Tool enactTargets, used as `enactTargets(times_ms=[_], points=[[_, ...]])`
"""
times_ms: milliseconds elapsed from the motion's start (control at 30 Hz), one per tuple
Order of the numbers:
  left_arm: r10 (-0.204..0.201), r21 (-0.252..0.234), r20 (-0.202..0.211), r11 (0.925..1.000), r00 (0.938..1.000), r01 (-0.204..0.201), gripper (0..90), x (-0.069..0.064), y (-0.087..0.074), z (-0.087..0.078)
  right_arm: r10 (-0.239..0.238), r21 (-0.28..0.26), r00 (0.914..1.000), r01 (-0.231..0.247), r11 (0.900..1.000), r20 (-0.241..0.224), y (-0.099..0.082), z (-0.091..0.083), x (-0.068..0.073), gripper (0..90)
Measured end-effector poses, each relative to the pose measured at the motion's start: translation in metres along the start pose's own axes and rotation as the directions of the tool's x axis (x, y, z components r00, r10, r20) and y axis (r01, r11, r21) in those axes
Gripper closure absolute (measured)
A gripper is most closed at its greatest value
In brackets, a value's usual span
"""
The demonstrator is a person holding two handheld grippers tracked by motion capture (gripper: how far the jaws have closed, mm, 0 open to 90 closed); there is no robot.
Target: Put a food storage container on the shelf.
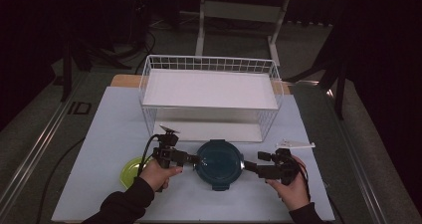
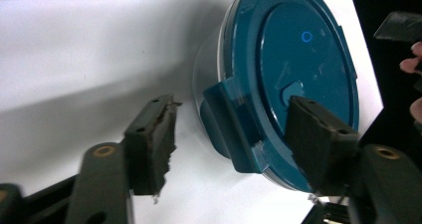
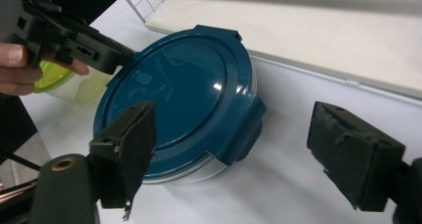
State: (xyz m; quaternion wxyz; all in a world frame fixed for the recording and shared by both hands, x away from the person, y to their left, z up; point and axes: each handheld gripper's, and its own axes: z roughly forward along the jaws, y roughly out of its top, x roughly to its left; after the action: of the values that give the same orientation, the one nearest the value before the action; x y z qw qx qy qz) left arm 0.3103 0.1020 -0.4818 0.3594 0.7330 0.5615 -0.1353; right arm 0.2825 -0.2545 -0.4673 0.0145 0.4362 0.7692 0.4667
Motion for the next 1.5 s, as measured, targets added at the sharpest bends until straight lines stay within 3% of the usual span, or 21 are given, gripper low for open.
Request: enactTargets(times_ms=[133, 300, 400, 600, 800, 833, 867, 933, 967, 1000, 1067, 1133, 1167, 1200, 1267, 1333, 1367, 1400, 1433, 1500], points=[[-0.015, 0.015, 0.008, 0.9998, 0.9999, 0.015, 43.0, 0.002, -0.001, 0.002, 0.045, 0.023, 0.9987, -0.044, 0.9987, -0.023, 0.000, 0.004, -0.004, 24.8], [-0.045, 0.028, 0.039, 0.9986, 0.9982, 0.044, 47.5, 0.004, -0.001, 0.006, 0.151, 0.074, 0.9862, -0.146, 0.9864, -0.067, 0.000, 0.012, -0.011, 35.8], [-0.072, 0.038, 0.059, 0.9968, 0.9957, 0.070, 47.8, 0.006, -0.002, 0.009, 0.260, 0.111, 0.9601, -0.248, 0.9623, -0.104, -0.001, 0.018, -0.018, 43.3], [-0.085, 0.040, 0.077, 0.9958, 0.9934, 0.082, 50.5, 0.007, -0.002, 0.010, 0.389, 0.161, 0.9114, -0.367, 0.9162, -0.135, -0.002, 0.026, -0.028, 49.6], [-0.094, 0.042, 0.099, 0.9950, 0.9906, 0.090, 53.6, 0.006, -0.002, 0.011, 0.459, 0.223, 0.8803, -0.427, 0.8761, -0.118, -0.002, 0.036, -0.029, 53.2], [-0.096, 0.042, 0.101, 0.9949, 0.9902, 0.092, 53.6, 0.007, -0.002, 0.011, 0.459, 0.223, 0.8803, -0.427, 0.8761, -0.118, -0.002, 0.036, -0.029, 53.2], [-0.097, 0.041, 0.105, 0.9948, 0.9897, 0.094, 53.6, 0.007, -0.003, 0.011, 0.474, 0.229, 0.8739, -0.442, 0.8674, -0.109, -0.002, 0.037, -0.031, 54.1], [-0.107, 0.038, 0.109, 0.9939, 0.9883, 0.103, 53.6, 0.007, -0.003, 0.011, 0.474, 0.229, 0.8739, -0.442, 0.8674, -0.109, -0.002, 0.037, -0.031, 54.1], [-0.106, 0.038, 0.115, 0.9940, 0.9877, 0.102, 53.5, 0.008, -0.003, 0.012, 0.519, 0.260, 0.8475, -0.480, 0.8380, -0.110, -0.004, 0.042, -0.034, 50.2], [-0.103, 0.037, 0.115, 0.9943, 0.9880, 0.099, 53.5, 0.008, -0.004, 0.012, 0.519, 0.260, 0.8475, -0.480, 0.8380, -0.110, -0.004, 0.042, -0.034, 50.2], [-0.107, 0.039, 0.122, 0.9939, 0.9868, 0.103, 53.4, 0.010, -0.004, 0.012, 0.550, 0.274, 0.8250, -0.504, 0.8191, -0.128, -0.005, 0.045, -0.037, 50.1], [-0.108, 0.039, 0.124, 0.9938, 0.9863, 0.104, 53.4, 0.010, -0.004, 0.012, 0.555, 0.277, 0.8208, -0.507, 0.8160, -0.133, -0.005, 0.046, -0.038, 50.5], [-0.110, 0.037, 0.124, 0.9937, 0.9861, 0.106, 53.4, 0.010, -0.004, 0.012, 0.563, 0.281, 0.8143, -0.512, 0.8114, -0.141, -0.005, 0.046, -0.040, 51.5], [-0.105, 0.036, 0.121, 0.9942, 0.9871, 0.101, 53.6, 0.009, -0.004, 0.012, 0.589, 0.293, 0.7928, -0.532, 0.7948, -0.158, -0.007, 0.047, -0.042, 52.1], [-0.105, 0.037, 0.113, 0.9942, 0.9881, 0.101, 54.3, 0.008, -0.004, 0.011, 0.577, 0.287, 0.8027, -0.524, 0.8022, -0.149, -0.006, 0.046, -0.040, 52.0], [-0.093, 0.034, 0.105, 0.9953, 0.9901, 0.090, 55.2, 0.006, -0.004, 0.011, 0.578, 0.284, 0.8023, -0.525, 0.8023, -0.149, -0.006, 0.046, -0.040, 52.0], [-0.076, 0.035, 0.096, 0.9967, 0.9925, 0.073, 55.2, 0.005, -0.004, 0.010, 0.572, 0.277, 0.8072, -0.521, 0.8070, -0.146, -0.007, 0.045, -0.038, 51.9], [-0.076, 0.024, 0.085, 0.9970, 0.9935, 0.074, 56.5, 0.003, -0.005, 0.010, 0.549, 0.272, 0.8224, -0.500, 0.8223, -0.149, -0.007, 0.043, -0.035, 51.8], [-0.072, 0.018, 0.075, 0.9973, 0.9945, 0.071, 57.0, 0.002, -0.007, 0.009, 0.540, 0.266, 0.8291, -0.493, 0.8283, -0.145, -0.007, 0.042, -0.033, 51.8], [-0.071, 0.011, 0.068, 0.9975, 0.9952, 0.070, 57.3, 0.000, -0.009, 0.008, 0.530, 0.262, 0.8358, -0.484, 0.8350, -0.144, -0.007, 0.041, -0.032, 51.9]])
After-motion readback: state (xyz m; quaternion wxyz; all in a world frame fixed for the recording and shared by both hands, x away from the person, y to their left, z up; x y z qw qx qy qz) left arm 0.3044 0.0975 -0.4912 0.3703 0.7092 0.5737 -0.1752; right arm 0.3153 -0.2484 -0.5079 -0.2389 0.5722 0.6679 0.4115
